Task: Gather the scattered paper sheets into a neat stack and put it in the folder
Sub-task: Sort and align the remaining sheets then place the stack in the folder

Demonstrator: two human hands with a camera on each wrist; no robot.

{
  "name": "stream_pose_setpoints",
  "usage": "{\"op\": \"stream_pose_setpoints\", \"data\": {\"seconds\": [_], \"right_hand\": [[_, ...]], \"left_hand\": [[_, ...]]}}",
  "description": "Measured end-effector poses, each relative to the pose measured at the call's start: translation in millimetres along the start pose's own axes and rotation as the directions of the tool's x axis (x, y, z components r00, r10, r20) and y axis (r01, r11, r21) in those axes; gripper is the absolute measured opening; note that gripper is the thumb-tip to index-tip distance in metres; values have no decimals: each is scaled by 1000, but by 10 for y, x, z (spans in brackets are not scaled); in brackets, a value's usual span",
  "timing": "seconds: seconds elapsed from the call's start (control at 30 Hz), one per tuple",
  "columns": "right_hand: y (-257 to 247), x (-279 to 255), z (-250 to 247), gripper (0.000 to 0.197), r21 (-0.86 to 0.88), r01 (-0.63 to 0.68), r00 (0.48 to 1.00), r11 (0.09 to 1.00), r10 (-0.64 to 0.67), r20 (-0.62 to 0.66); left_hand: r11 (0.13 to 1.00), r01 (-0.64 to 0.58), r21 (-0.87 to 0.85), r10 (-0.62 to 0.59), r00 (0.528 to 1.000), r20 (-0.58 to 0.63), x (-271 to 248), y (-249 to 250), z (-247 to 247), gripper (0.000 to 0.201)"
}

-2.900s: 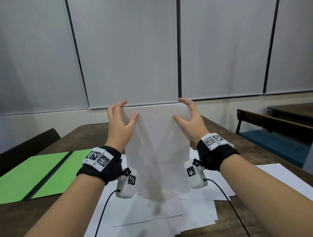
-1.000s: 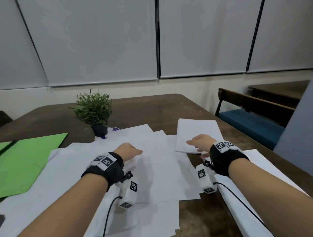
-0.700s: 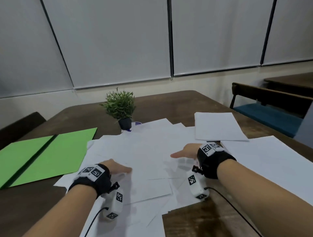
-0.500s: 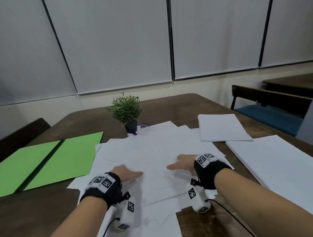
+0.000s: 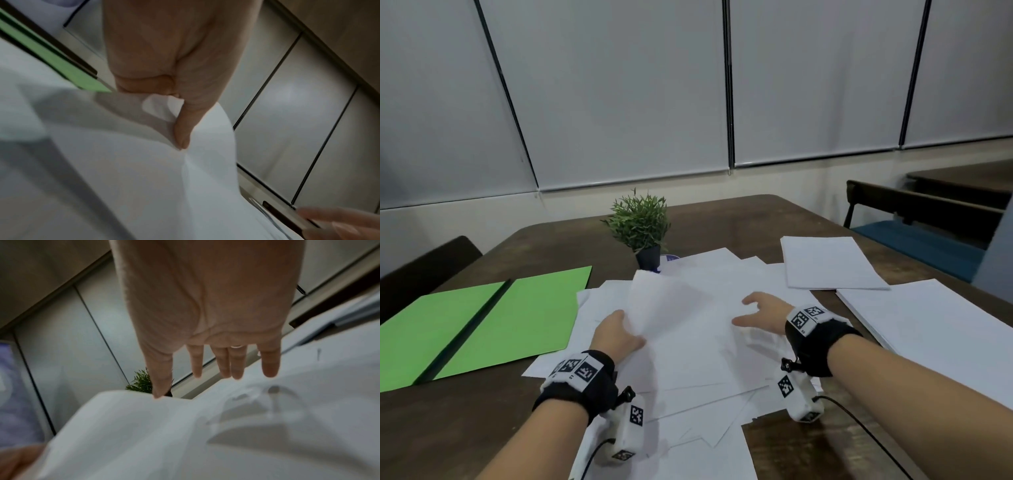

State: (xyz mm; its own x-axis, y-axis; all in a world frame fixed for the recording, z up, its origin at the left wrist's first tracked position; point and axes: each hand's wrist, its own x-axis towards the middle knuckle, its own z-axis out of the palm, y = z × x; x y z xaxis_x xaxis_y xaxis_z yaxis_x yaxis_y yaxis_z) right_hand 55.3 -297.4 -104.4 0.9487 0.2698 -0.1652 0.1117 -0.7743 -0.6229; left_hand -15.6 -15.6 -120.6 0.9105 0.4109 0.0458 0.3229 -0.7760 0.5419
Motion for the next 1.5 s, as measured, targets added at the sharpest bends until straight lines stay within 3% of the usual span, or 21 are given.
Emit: {"op": "stream_pose_setpoints", "data": {"seconds": [0.1,0.2,0.3,0.37,0.43,0.5,0.63,0.73,0.83,0.9,1.0,1.13,1.27,1.4,1.5], "right_hand": [[-40,68,-77,90,33,56,997,998,-55,-50],[-168,109,-117,99,13,113,994,994,-113,2],[-249,128,-32,65,-72,128,990,989,-122,74],[-247,114,6,38,-142,114,992,983,-107,59],[-152,115,-37,38,-140,46,999,989,-43,21],[24,133,-138,45,-121,-44,999,992,39,-37],[425,157,-267,49,-121,-229,970,966,216,-108],[617,179,-251,44,-33,-279,958,960,276,-79],[657,216,-214,52,48,-286,957,957,288,-28],[654,250,-210,55,20,-291,957,957,291,8],[688,335,-219,78,-22,-289,956,957,290,46],[695,399,-194,97,-137,-285,953,949,295,66],[642,395,-143,90,-223,-268,958,937,284,43],[659,444,-153,97,-234,-266,955,935,289,68],[629,405,-192,79,-251,-275,952,928,299,66]], "left_hand": [[988,-149,-36,151,986,69,44,-4,-177,45],[960,-250,-129,272,941,202,31,70,-344,36],[918,-288,-272,353,906,234,44,191,-422,37],[893,-303,-333,369,916,158,73,267,-423,44],[894,-294,-340,305,952,-20,104,292,-399,53],[932,-185,-312,152,980,-128,128,235,-348,55],[973,160,-166,-154,987,48,146,43,-103,60],[966,254,56,-260,956,134,165,3,100,74],[939,312,144,-331,934,137,229,10,215,87],[930,328,166,-349,929,121,278,39,249,83],[926,342,158,-358,930,83,338,80,270,69],[929,371,-2,-370,925,82,423,170,303,65],[920,391,36,-393,915,92,528,264,266,70],[925,330,186,-349,933,81,589,276,273,59],[943,249,222,-274,957,90,574,236,268,51]]}}
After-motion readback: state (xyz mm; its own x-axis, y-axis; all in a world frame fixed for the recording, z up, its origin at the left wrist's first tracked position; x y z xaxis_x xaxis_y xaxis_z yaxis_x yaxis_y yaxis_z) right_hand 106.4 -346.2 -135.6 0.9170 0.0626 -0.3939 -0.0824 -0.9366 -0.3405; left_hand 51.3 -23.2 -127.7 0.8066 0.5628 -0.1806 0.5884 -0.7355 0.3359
